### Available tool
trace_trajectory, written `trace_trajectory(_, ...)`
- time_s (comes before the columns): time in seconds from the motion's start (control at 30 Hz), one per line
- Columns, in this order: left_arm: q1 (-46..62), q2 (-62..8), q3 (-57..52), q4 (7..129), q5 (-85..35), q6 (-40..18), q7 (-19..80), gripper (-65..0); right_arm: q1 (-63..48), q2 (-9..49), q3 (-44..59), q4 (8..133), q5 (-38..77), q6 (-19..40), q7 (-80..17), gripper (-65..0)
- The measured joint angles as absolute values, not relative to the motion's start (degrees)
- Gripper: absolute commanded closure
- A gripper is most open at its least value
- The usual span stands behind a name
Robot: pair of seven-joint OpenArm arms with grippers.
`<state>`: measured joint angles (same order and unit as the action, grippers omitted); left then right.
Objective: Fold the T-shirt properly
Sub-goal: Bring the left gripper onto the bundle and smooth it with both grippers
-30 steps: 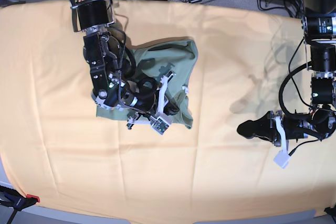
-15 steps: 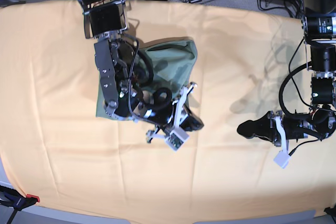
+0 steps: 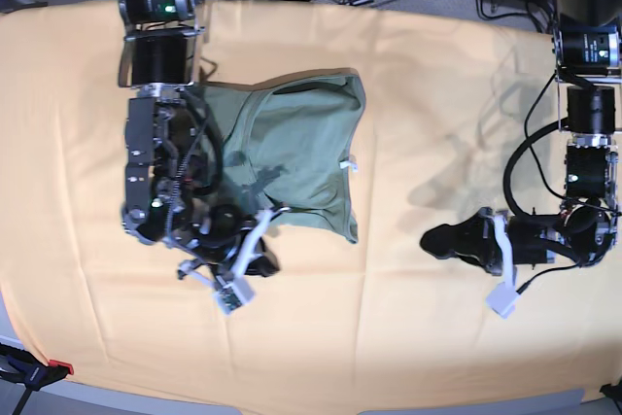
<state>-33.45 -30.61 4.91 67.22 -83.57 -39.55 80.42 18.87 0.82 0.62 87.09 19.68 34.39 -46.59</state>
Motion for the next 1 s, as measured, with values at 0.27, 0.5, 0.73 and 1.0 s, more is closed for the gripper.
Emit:
trace_trajectory(0.27, -33.3, -25.2, 22.4, 77.6, -83.6, -39.7, 80.4, 0.0, 15.8, 7.9, 0.5, 87.1, 20.5, 36.3, -47.6, 0.0)
trace_trajectory(0.5, -33.3, -19.7, 34.5, 78.6, -80.1, -39.7, 80.5, 0.0, 13.4, 12.5, 0.5, 87.1, 21.6, 37.8, -47.6, 0.0)
trace_trajectory(0.73, -33.4, -18.3, 41.3, 78.7, -74.8, -39.7, 80.4, 0.0, 13.5, 16.1, -1.4, 86.4, 22.5, 37.8, -47.4, 0.0)
trace_trajectory(1.0, -33.4, -18.3, 42.7, 78.7, -73.6, -39.7, 80.4, 0.0, 15.6, 17.1, -4.9, 81.0, 25.4, 39.7, -47.1, 0.0)
